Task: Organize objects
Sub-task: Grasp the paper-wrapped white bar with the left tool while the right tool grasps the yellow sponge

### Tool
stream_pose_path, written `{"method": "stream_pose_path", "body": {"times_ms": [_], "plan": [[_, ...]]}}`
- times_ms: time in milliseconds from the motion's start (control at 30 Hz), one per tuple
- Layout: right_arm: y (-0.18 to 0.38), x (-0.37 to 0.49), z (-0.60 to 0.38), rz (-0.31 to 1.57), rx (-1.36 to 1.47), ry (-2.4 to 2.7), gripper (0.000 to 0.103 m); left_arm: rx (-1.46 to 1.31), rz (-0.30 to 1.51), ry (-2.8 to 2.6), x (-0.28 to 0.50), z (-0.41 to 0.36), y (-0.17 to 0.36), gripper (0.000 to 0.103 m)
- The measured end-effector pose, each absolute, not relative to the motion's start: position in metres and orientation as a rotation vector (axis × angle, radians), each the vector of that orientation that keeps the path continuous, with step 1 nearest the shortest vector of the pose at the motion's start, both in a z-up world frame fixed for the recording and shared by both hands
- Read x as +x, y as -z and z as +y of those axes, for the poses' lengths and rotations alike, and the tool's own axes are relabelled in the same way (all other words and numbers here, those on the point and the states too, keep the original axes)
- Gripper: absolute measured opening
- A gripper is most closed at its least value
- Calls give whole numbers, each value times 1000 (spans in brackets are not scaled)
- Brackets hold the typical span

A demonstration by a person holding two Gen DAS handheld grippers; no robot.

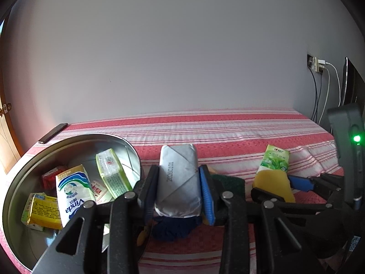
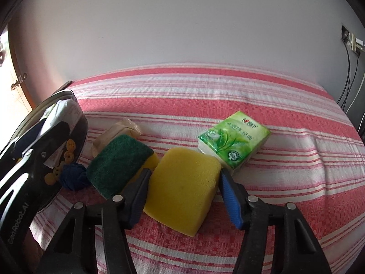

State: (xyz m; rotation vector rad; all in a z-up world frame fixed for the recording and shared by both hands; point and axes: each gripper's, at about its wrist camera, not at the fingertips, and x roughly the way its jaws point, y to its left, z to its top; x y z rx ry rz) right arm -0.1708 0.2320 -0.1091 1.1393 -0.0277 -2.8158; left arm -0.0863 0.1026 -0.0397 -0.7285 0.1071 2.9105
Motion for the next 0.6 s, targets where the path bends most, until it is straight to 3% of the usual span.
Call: {"method": "stream_pose_path", "body": {"times_ms": [300,600], "plan": [[88,-145,231,-51,841,2898,62,-698,106,-2919,-82,103,37,35],[79,-135,234,-74,737,2933,62,-659,96,-2926,-78,101,35,35]]}}
